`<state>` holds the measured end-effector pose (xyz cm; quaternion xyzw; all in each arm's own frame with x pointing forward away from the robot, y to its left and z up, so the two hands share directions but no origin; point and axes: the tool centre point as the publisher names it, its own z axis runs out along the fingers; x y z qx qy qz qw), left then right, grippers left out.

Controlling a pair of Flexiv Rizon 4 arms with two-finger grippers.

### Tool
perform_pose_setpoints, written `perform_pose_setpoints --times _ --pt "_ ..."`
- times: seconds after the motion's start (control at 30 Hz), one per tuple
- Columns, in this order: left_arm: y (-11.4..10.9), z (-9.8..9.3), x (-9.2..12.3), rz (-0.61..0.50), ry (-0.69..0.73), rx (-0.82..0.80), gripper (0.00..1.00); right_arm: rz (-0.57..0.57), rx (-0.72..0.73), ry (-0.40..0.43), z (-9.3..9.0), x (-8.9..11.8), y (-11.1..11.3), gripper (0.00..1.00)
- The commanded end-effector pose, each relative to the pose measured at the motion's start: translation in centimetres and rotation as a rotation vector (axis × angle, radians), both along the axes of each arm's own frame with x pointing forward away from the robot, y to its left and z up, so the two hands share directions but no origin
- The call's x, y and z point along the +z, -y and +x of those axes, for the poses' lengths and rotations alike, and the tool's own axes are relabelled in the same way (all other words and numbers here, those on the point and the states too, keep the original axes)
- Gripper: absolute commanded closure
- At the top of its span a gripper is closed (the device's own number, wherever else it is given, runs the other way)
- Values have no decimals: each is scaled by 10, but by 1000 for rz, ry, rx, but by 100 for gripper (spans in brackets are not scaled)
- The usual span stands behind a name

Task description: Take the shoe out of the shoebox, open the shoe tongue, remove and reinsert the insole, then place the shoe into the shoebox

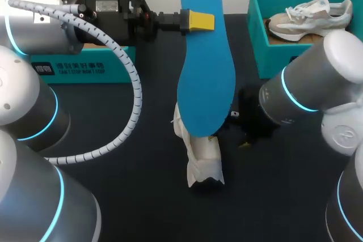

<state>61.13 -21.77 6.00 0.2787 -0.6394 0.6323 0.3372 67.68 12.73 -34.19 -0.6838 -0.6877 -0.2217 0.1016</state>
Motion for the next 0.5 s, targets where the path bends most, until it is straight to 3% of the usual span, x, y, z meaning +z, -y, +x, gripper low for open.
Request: perform_pose_setpoints --times 0.03,0.13,0.5 --pt "1 -1 -1 -2 0 1 100 41 -12 7 0 6 4 0" --pt "1 -1 -1 -2 0 1 100 158 -29 21 -3 17 6 0" --pt "1 -1 -1 -2 0 1 100 386 -10 -1 -2 71 5 0"
